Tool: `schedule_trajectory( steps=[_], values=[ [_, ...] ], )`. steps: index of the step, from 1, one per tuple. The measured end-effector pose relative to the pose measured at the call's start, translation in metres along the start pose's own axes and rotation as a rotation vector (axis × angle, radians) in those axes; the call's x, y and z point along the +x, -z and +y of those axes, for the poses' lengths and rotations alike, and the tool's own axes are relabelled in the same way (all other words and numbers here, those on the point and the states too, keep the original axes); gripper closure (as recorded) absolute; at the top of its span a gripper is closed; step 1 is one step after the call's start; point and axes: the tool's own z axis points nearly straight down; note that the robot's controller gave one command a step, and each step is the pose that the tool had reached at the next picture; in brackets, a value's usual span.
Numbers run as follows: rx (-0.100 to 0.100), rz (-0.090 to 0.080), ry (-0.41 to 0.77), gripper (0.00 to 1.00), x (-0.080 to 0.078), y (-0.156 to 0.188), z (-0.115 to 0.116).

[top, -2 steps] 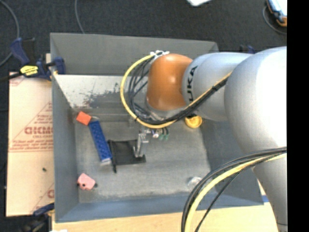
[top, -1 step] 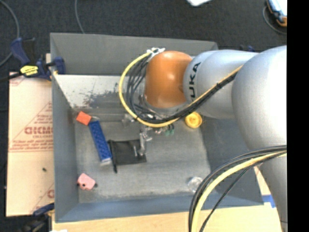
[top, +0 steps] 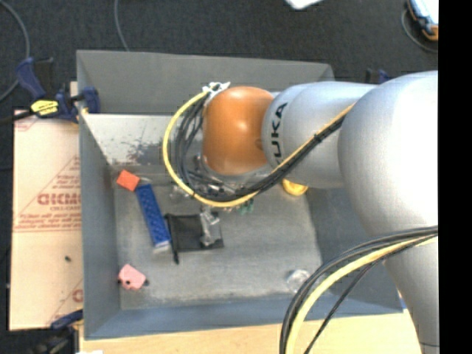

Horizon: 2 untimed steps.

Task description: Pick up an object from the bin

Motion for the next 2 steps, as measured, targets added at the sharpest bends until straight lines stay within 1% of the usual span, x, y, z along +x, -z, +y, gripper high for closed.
schedule_trajectory(
  steps=[1,2],
  values=[
    [0.003,-0.002,0.071,0.00,0.004,0.000,-0.006],
    [0.000,0.000,0.195,0.00,0.041,0.000,0.015]
  ],
)
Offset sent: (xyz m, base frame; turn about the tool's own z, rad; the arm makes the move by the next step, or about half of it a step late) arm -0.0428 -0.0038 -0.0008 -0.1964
